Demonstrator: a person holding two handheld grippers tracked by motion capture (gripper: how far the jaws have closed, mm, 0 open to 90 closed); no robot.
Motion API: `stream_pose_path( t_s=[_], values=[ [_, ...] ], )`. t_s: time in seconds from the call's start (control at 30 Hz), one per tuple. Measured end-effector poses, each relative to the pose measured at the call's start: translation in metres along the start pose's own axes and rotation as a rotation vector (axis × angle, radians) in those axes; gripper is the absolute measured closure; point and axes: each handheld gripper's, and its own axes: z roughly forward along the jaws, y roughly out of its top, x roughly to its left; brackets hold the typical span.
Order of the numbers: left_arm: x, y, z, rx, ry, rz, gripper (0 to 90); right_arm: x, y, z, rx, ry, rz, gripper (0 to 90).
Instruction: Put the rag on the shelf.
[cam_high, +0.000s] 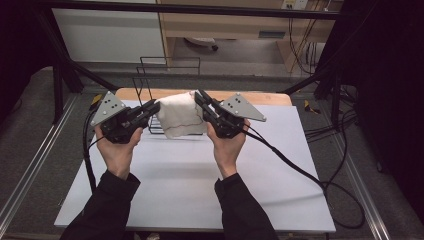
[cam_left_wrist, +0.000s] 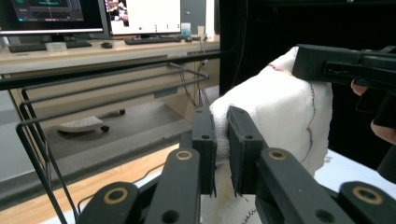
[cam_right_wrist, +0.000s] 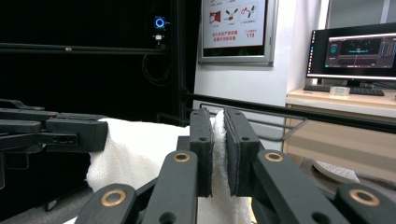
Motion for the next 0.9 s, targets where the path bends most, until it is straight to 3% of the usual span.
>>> stream_pose_path(
  t_s=[0.63,0.9],
  values=[
    [0.021,0.022,-0.004,-0.073,0.034,-0.02,82.3,0.007,0.029,0.026,-0.042,-0.001,-0.022,82.5],
    [0.031,0.039,-0.003,-0.097,0.048,-0.023,82.4,0.008,0.041,0.037,-0.059,-0.001,-0.015,82.5]
  ],
)
